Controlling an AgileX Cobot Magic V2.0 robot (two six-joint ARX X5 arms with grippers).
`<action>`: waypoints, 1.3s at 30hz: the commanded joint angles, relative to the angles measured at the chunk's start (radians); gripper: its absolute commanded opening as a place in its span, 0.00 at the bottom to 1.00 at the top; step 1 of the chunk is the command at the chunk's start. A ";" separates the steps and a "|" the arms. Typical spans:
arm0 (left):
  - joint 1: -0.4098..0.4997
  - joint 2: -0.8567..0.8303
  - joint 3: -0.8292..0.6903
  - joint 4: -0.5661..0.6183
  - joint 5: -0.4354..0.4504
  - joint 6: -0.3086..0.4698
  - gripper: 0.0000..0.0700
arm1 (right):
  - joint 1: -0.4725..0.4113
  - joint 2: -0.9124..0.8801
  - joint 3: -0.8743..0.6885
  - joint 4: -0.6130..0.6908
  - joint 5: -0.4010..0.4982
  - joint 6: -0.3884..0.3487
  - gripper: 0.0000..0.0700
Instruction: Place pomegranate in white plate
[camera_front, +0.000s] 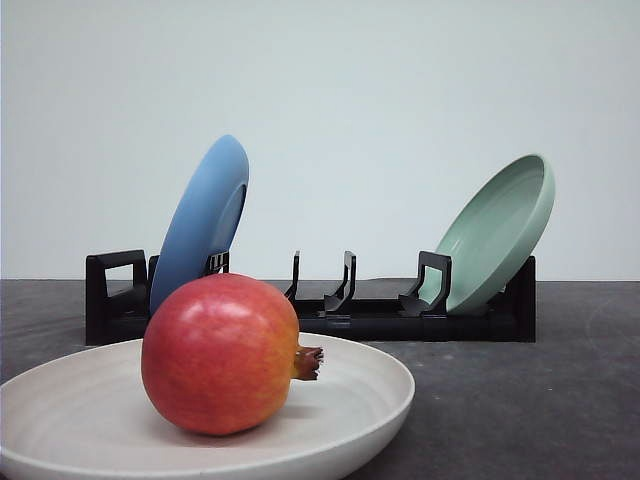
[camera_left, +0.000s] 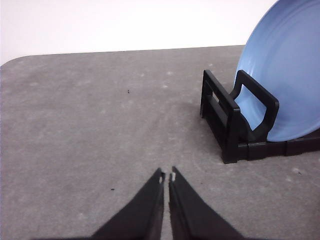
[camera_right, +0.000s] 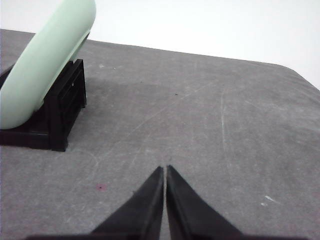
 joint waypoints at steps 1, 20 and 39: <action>0.002 -0.002 -0.012 -0.001 -0.003 0.008 0.00 | -0.001 -0.001 -0.005 0.011 0.000 0.017 0.00; 0.002 -0.002 -0.012 -0.001 -0.003 0.008 0.00 | -0.001 -0.001 -0.005 0.011 0.000 0.017 0.00; 0.002 -0.002 -0.012 -0.001 -0.003 0.008 0.00 | 0.000 -0.001 -0.005 0.011 0.000 0.017 0.00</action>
